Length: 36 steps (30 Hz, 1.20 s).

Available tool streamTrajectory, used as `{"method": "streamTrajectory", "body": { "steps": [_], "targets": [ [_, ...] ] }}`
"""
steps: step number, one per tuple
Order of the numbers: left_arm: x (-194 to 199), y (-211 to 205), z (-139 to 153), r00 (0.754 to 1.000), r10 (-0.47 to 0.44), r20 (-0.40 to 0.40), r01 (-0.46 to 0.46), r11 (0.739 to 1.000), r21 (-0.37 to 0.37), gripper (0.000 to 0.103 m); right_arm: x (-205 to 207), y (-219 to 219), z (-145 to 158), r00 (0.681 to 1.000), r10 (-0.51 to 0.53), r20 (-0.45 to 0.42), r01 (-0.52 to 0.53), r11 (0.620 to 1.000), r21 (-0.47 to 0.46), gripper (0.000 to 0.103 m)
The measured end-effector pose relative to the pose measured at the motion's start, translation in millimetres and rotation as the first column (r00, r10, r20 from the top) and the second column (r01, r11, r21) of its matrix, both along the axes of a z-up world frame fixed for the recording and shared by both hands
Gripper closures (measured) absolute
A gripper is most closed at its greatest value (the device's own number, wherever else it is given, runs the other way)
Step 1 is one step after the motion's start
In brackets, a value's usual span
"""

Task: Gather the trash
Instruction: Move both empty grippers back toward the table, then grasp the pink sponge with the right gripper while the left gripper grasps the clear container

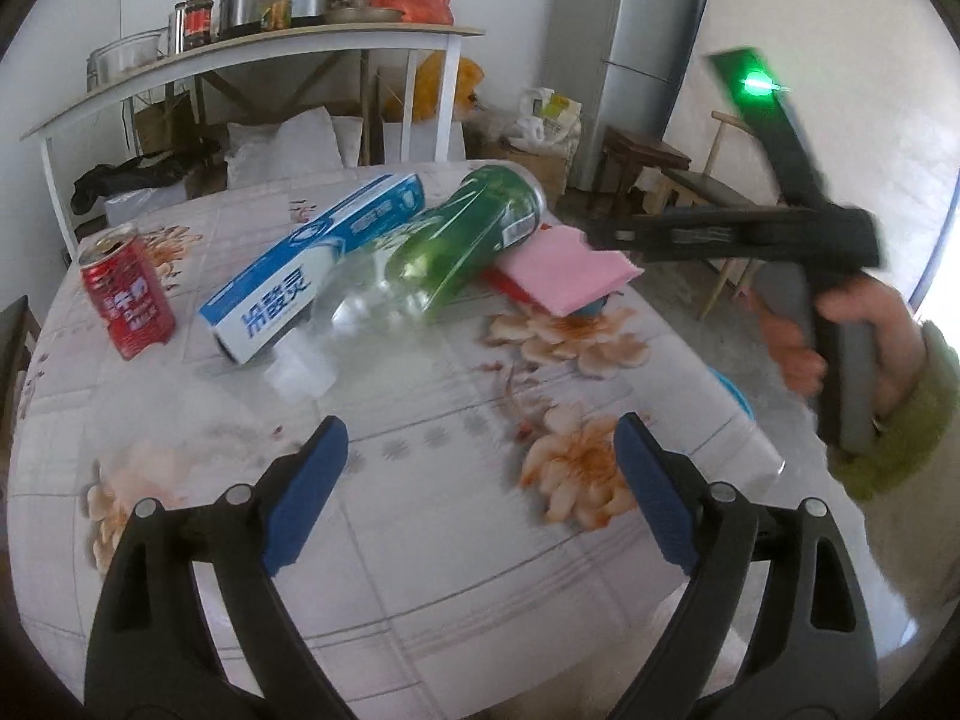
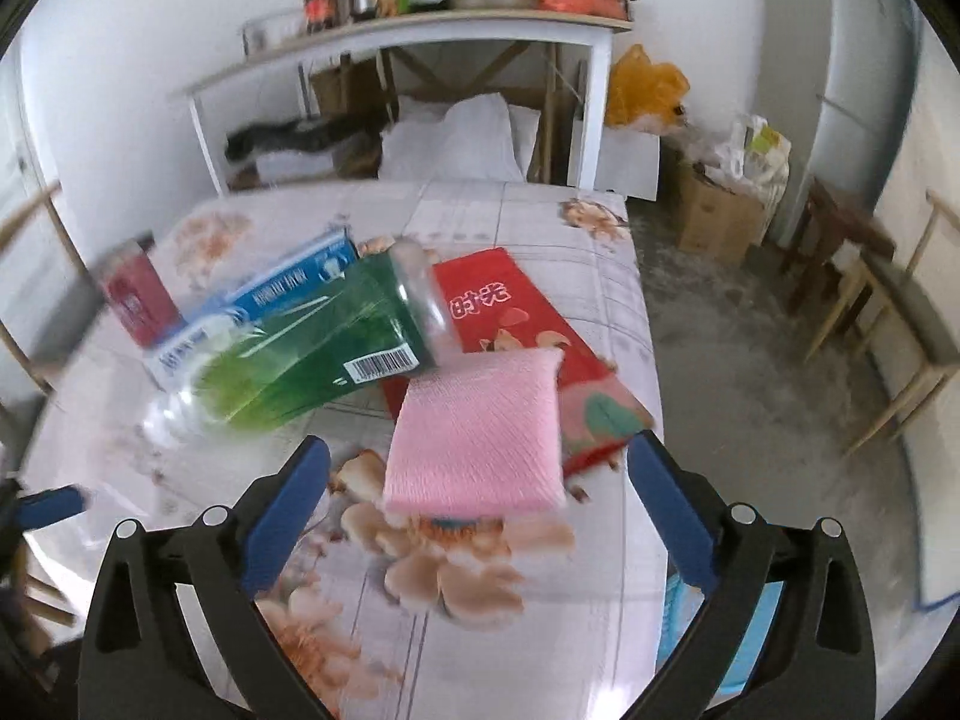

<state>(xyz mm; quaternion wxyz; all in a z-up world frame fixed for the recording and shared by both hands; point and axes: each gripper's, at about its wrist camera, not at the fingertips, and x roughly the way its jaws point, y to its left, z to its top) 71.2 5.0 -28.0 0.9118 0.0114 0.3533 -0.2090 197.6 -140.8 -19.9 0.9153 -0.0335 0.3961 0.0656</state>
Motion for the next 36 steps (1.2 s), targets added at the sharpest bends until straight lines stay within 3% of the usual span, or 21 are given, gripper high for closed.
{"method": "streamTrajectory", "body": {
  "steps": [6,12,16,19,24,27,30,31,33,36],
  "targets": [
    [-6.3,8.1,-9.5,1.000,-0.026,-0.002,0.026,0.999,-0.019,0.015,38.2,18.5,-26.0,0.996,-0.014,-0.084,0.004,0.992,-0.128,0.007],
    [-16.3,10.1,-8.7,0.998,-0.052,0.045,0.052,0.999,-0.011,0.015,55.3,22.1,-39.2,0.987,-0.026,-0.156,0.009,0.994,-0.110,0.007],
    [-25.4,26.3,2.9,0.992,0.003,0.128,-0.002,1.000,-0.006,0.015,60.1,19.3,-41.3,0.981,-0.066,-0.183,0.049,0.994,-0.099,0.022],
    [-26.9,46.8,10.9,0.986,0.065,0.156,-0.063,0.998,-0.017,0.015,58.5,18.2,-41.2,0.978,-0.085,-0.193,0.068,0.994,-0.091,0.024],
    [-11.2,89.9,13.8,0.972,0.211,0.107,-0.206,0.977,-0.054,0.015,48.1,20.1,-36.5,0.978,-0.103,-0.182,0.090,0.993,-0.081,0.025],
    [11.8,116.6,11.3,0.931,0.362,0.033,-0.361,0.931,-0.052,0.013,41.9,20.7,-36.1,0.978,-0.105,-0.183,0.094,0.993,-0.064,0.025],
    [35.6,142.9,4.4,0.829,0.555,-0.063,-0.559,0.824,-0.092,0.012,36.3,21.4,-36.1,0.978,-0.105,-0.180,0.097,0.994,-0.050,0.025],
    [41.0,147.1,1.7,0.812,0.576,-0.097,-0.584,0.805,-0.104,0.012,35.8,20.7,-36.1,0.978,-0.105,-0.180,0.098,0.994,-0.045,0.025],
    [53.8,152.1,-4.8,0.778,0.607,-0.161,-0.625,0.772,-0.113,0.012,33.7,18.8,-35.3,0.978,-0.108,-0.178,0.105,0.994,-0.029,0.025],
    [66.5,146.6,-10.2,0.761,0.621,-0.189,-0.643,0.760,-0.092,0.012,32.3,16.9,-34.7,0.978,-0.111,-0.176,0.110,0.994,-0.017,0.025]
  ]
}}
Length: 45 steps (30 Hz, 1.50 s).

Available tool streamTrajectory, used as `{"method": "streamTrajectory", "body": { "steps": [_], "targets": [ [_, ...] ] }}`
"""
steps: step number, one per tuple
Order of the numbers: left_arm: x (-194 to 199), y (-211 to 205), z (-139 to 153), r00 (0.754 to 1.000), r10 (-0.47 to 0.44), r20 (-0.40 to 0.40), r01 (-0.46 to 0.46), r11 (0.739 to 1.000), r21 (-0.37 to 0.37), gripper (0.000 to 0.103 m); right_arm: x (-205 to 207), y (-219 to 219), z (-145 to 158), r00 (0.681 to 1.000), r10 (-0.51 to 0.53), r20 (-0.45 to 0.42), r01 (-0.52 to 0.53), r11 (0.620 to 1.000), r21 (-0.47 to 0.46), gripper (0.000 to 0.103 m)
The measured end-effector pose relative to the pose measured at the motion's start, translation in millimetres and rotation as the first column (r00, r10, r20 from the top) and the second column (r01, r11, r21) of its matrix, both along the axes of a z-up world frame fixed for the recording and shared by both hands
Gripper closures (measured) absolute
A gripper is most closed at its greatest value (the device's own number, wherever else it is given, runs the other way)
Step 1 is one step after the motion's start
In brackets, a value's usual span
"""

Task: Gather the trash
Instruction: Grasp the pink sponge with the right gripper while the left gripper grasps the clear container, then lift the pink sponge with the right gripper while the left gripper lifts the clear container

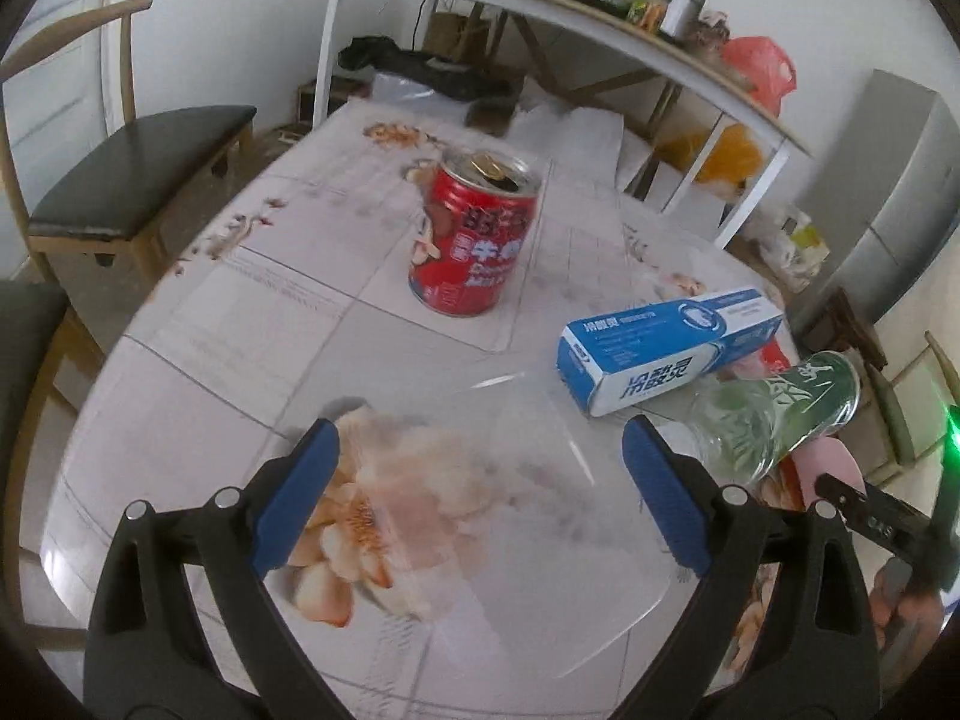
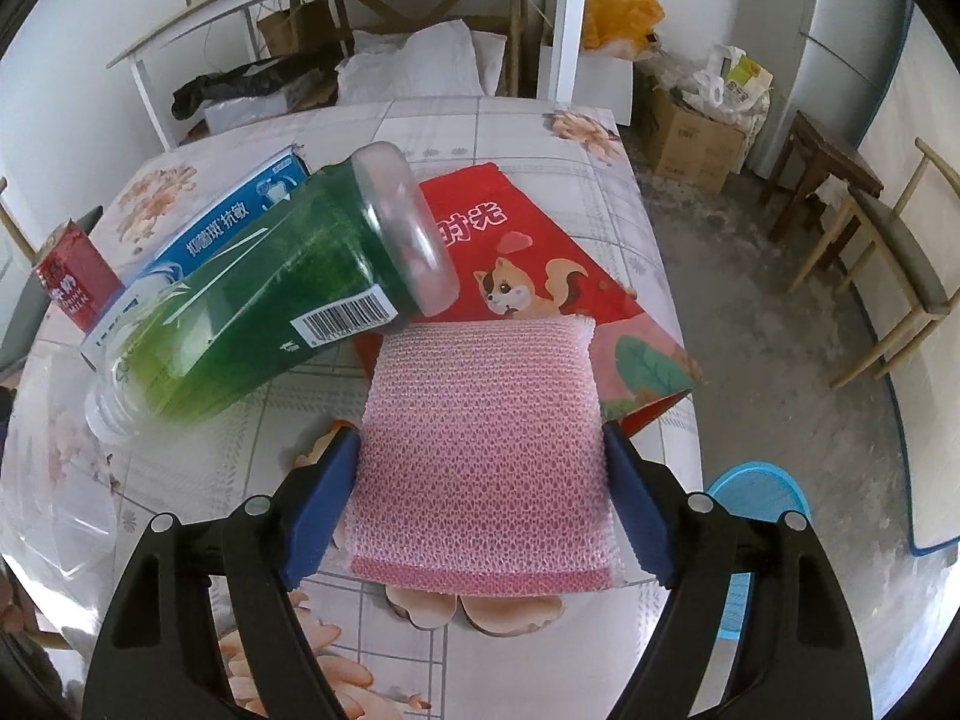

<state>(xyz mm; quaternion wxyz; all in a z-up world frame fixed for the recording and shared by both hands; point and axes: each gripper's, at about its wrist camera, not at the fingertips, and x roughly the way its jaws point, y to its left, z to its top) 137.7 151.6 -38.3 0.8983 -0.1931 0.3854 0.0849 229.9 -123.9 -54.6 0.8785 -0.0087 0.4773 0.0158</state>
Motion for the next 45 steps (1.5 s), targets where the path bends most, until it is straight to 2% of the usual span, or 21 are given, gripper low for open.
{"method": "streamTrajectory", "body": {
  "steps": [4,8,10,16,23,30,33,36,40,45],
  "targets": [
    [5.6,-12.8,-6.2,0.999,0.033,-0.036,-0.034,0.999,-0.008,0.012,0.2,-3.0,0.1,1.000,-0.004,0.002,0.004,1.000,0.014,0.025],
    [11.2,-19.3,-25.1,0.993,0.063,-0.095,-0.063,0.998,0.004,0.011,-0.7,-5.7,1.9,1.000,-0.011,0.015,0.010,0.999,0.035,0.025],
    [8.4,-17.6,-28.2,0.995,0.071,-0.076,-0.072,0.997,-0.006,0.010,-2.1,-6.3,3.6,1.000,-0.013,0.024,0.012,0.999,0.040,0.025],
    [1.1,-15.8,-30.2,0.999,0.006,-0.051,-0.006,1.000,-0.003,0.010,-12.6,-6.1,7.1,0.999,-0.008,0.037,0.006,0.999,0.054,0.025],
    [-15.4,-5.2,-30.0,0.992,-0.115,-0.044,0.115,0.993,-0.006,0.011,-43.7,-5.1,17.7,0.999,0.002,0.054,-0.005,0.998,0.068,0.025],
    [-37.0,11.0,-27.4,0.964,-0.256,-0.073,0.257,0.967,0.002,0.011,-85.9,5.6,33.4,0.993,0.055,0.108,-0.065,0.995,0.082,0.025],
    [-47.4,8.1,-25.9,0.943,-0.320,-0.095,0.324,0.945,0.039,0.011,-105.4,16.0,32.3,0.988,0.105,0.115,-0.115,0.989,0.088,0.025],
    [-56.4,0.2,-25.9,0.917,-0.387,-0.097,0.392,0.919,0.038,0.011,-116.1,24.2,25.3,0.986,0.131,0.098,-0.139,0.987,0.076,0.025],
    [-62.8,-22.1,-26.1,0.870,-0.487,-0.082,0.491,0.870,0.043,0.011,-124.5,30.3,8.4,0.988,0.150,0.045,-0.155,0.982,0.112,0.025],
    [-59.7,-33.7,-26.7,0.868,-0.488,-0.091,0.493,0.869,0.043,0.010,-128.6,37.4,-6.6,0.988,0.152,0.006,-0.151,0.981,0.118,0.025]
  ]
}}
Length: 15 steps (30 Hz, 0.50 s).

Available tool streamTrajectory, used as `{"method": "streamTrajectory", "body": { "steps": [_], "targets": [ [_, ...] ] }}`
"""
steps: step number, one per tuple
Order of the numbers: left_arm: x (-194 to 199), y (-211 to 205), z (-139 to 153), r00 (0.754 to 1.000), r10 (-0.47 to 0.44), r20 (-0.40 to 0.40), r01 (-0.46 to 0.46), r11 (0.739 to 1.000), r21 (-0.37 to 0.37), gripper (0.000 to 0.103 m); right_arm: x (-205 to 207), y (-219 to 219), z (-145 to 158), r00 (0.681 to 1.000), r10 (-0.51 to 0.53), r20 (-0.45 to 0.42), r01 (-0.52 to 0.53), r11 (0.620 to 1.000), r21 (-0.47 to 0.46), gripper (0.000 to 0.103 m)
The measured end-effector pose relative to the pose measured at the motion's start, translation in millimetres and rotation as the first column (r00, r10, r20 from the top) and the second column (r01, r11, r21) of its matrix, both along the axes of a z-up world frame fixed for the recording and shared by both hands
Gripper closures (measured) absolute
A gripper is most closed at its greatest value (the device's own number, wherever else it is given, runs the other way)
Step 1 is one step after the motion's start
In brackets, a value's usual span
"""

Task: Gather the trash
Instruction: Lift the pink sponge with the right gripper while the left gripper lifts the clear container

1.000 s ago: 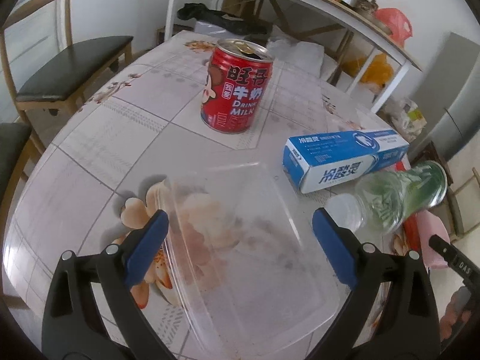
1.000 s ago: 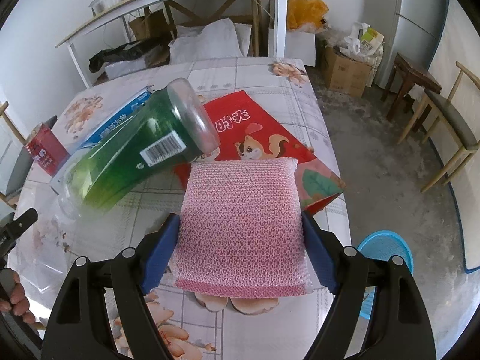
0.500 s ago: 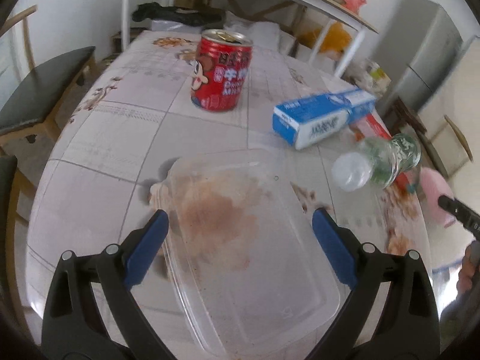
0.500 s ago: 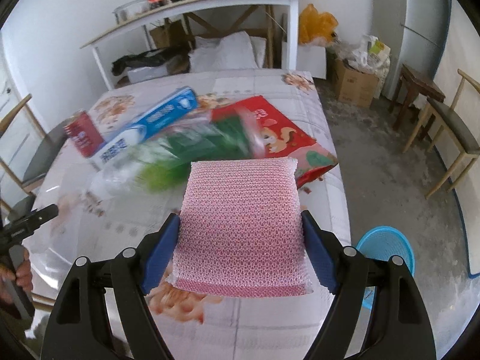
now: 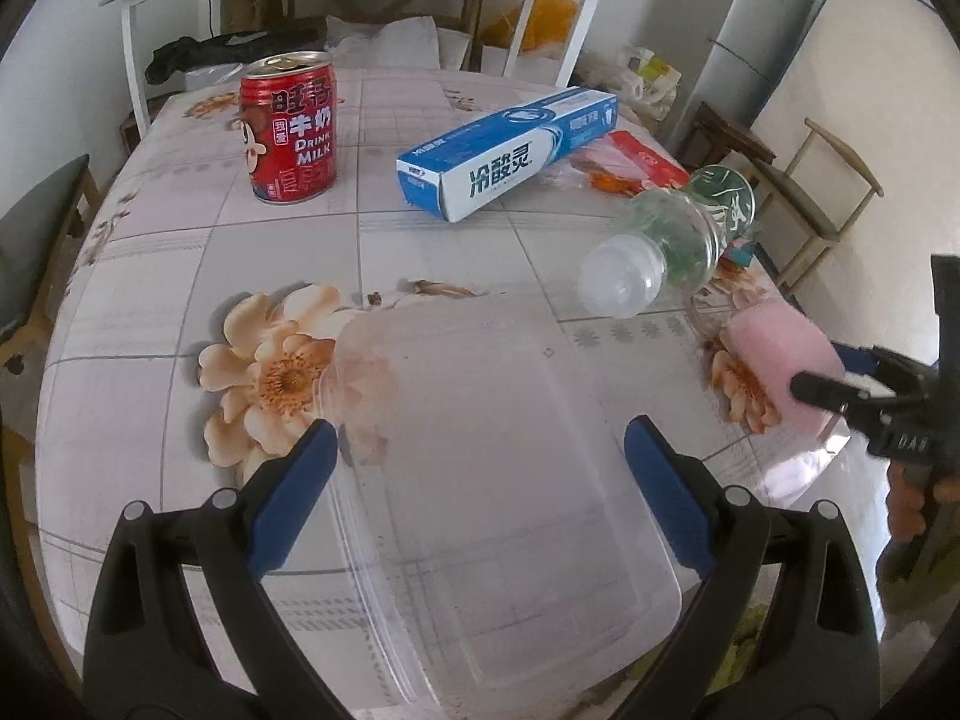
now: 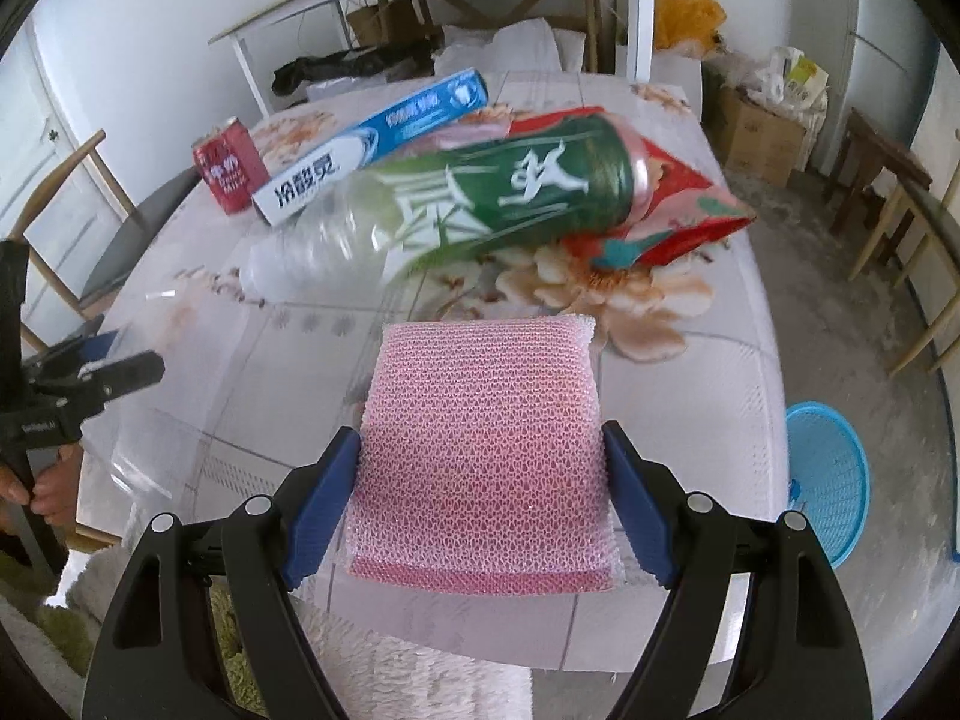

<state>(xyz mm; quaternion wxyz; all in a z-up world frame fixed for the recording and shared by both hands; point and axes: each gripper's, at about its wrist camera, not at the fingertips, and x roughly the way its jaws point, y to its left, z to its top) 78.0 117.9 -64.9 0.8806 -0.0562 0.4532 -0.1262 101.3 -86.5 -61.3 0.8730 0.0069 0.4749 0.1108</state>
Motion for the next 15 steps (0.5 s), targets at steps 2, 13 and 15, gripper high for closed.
{"method": "streamTrajectory", "body": {
  "steps": [2,13,15],
  "targets": [
    [1.4,2.0,0.8,0.999,0.023,-0.024,-0.023,1.000,0.001,0.010,-1.3,3.0,-2.2,1.000,0.008,-0.001,-0.008,1.000,-0.010,0.025],
    [-4.2,22.5,1.6,0.984,0.109,-0.143,-0.126,0.986,-0.112,0.010,2.9,12.9,-11.0,0.998,0.048,-0.032,-0.048,0.999,-0.021,0.022],
    [-5.5,20.0,2.3,0.983,0.104,-0.151,-0.120,0.988,-0.102,0.010,3.1,12.5,-10.9,0.998,0.048,-0.035,-0.048,0.999,-0.015,0.021]
  ]
}}
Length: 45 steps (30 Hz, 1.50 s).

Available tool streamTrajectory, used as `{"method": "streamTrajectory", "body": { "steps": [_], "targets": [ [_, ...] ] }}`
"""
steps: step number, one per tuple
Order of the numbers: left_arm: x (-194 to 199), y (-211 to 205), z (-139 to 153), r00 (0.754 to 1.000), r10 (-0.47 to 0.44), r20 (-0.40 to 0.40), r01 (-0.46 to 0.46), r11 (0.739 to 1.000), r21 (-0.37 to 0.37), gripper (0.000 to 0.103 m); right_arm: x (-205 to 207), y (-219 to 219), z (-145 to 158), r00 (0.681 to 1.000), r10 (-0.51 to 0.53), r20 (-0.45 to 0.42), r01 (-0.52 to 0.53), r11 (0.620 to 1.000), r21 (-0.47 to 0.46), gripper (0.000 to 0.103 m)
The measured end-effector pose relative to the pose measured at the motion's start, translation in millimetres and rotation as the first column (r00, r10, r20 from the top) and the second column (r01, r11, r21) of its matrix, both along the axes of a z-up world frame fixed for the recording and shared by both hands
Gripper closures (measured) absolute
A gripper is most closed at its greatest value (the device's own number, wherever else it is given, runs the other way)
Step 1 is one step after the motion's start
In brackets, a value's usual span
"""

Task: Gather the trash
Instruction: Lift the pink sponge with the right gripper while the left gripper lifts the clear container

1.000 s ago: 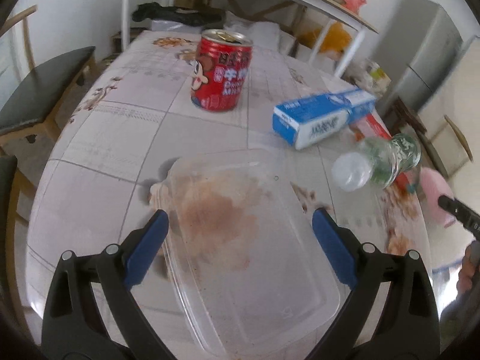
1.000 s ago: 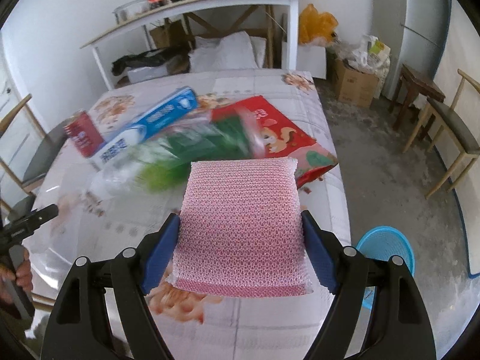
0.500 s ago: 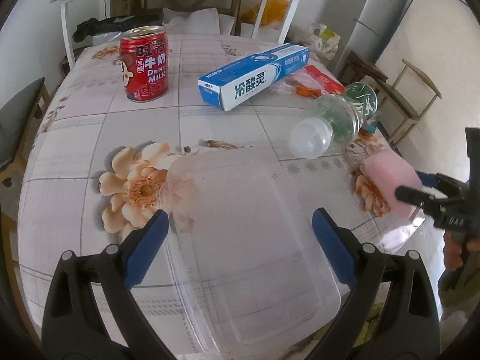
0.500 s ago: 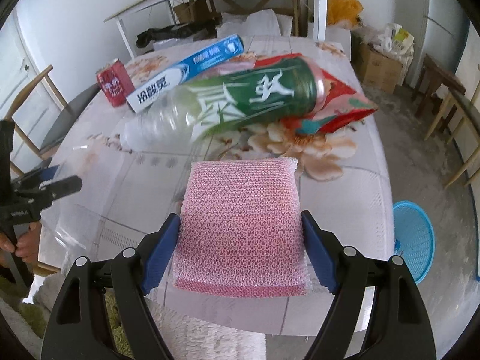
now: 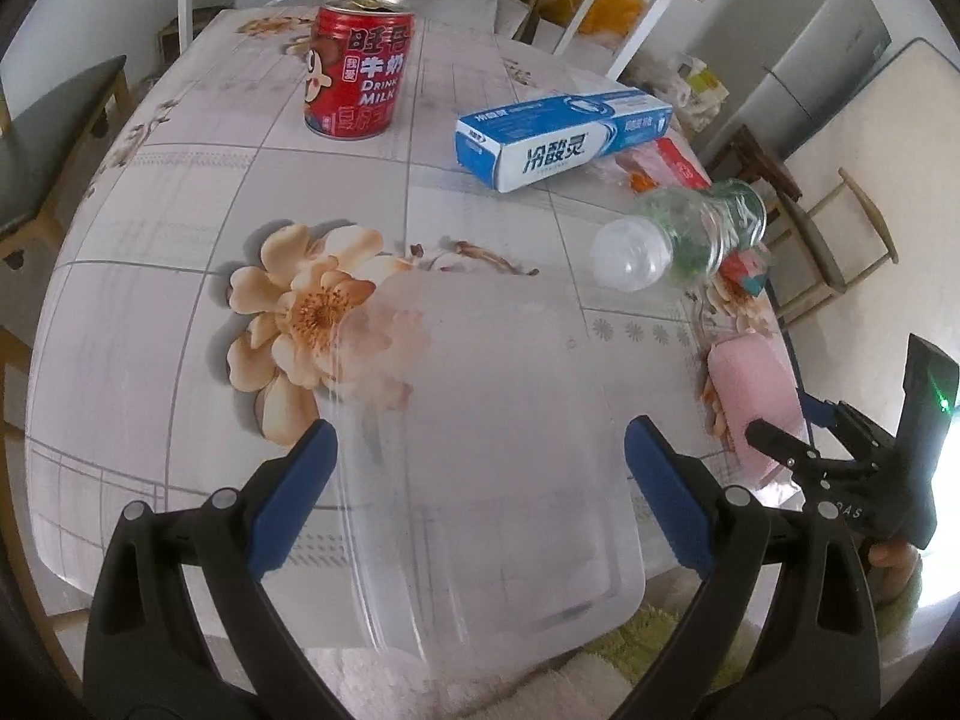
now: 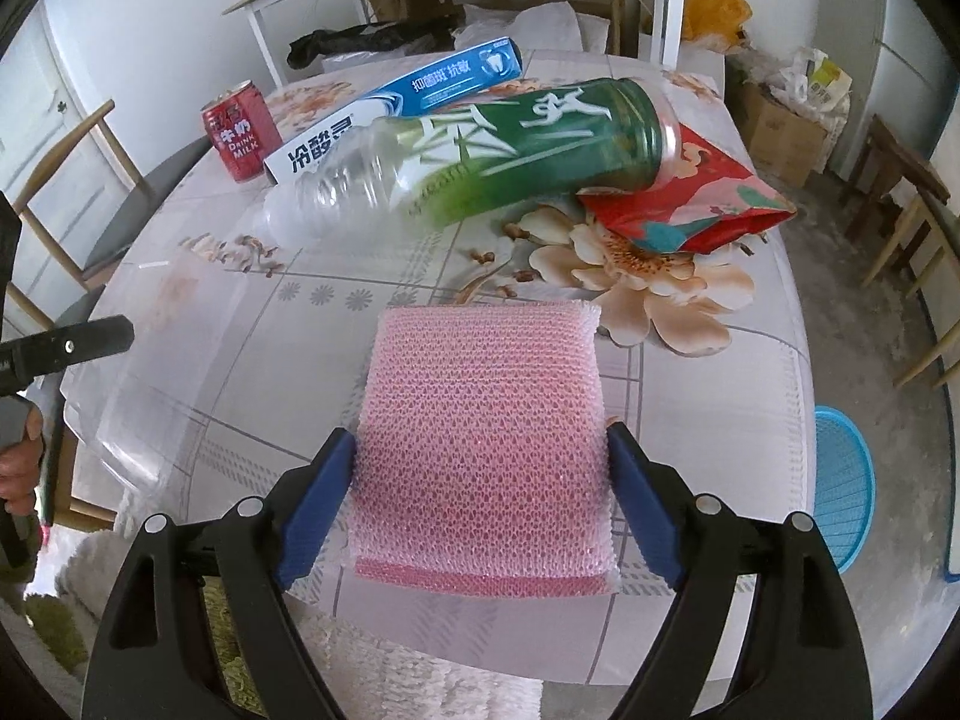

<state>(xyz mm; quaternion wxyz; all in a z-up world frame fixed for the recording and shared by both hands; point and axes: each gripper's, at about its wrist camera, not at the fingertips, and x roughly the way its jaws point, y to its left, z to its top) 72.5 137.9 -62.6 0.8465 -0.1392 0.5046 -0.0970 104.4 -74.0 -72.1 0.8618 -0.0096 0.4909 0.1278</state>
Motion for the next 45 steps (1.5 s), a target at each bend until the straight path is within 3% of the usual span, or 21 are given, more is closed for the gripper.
{"method": "streamTrajectory", "body": {
  "steps": [14,30,45],
  "targets": [
    [-6.3,-29.8,-6.0,0.998,-0.066,0.013,0.061,0.974,0.218,0.010,-2.6,-1.2,-0.2,1.000,-0.006,0.013,0.006,1.000,-0.030,0.017],
    [-3.3,-19.3,-10.0,1.000,0.003,0.019,-0.007,0.980,0.198,0.012,0.8,-11.8,-3.3,0.998,-0.061,-0.004,0.061,0.998,0.008,0.017],
    [-6.1,-13.8,-7.4,0.997,0.029,0.074,-0.044,0.979,0.201,0.016,-0.5,-13.6,6.2,0.997,-0.064,0.034,0.063,0.998,0.010,0.026]
  ]
}}
